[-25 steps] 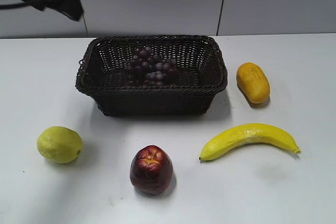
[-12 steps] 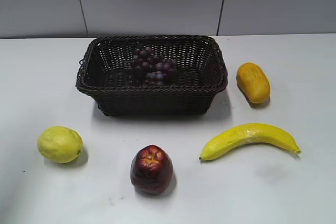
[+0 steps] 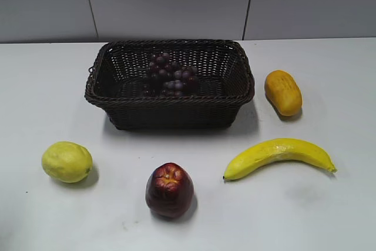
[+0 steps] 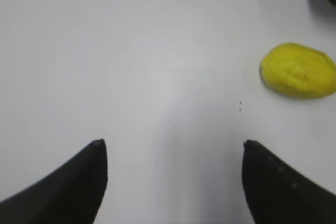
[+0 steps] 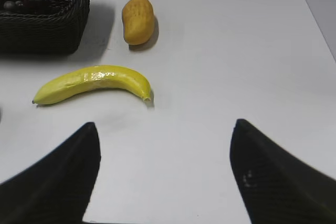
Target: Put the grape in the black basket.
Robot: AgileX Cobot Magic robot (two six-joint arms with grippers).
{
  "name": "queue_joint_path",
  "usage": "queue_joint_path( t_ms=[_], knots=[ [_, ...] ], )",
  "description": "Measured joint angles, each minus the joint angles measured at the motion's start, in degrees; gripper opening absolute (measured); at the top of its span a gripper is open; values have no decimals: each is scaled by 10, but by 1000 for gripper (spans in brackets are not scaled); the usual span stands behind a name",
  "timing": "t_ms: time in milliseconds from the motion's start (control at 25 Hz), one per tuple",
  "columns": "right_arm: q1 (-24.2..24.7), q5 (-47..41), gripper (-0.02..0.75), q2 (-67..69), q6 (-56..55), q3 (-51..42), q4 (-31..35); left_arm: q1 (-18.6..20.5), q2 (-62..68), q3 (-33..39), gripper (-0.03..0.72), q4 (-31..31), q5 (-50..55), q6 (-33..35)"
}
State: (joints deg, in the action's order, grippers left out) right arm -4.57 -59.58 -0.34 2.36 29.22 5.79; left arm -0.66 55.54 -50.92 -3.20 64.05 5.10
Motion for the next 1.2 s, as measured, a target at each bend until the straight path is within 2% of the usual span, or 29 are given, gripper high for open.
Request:
queue_joint_path(
  t_ms=[120,320,680,1200],
  knots=[
    [0,-1,585,0,0,0,0,0,-83,83,591,0,-10,-1],
    [0,-1,585,0,0,0,0,0,-213,155,589,-5,-2,-2],
    [0,-1,585,0,0,0,0,0,-366,207,587,17,25,-2],
    [0,-1,585,0,0,0,0,0,-371,234,587,14,-19,17]
  ],
)
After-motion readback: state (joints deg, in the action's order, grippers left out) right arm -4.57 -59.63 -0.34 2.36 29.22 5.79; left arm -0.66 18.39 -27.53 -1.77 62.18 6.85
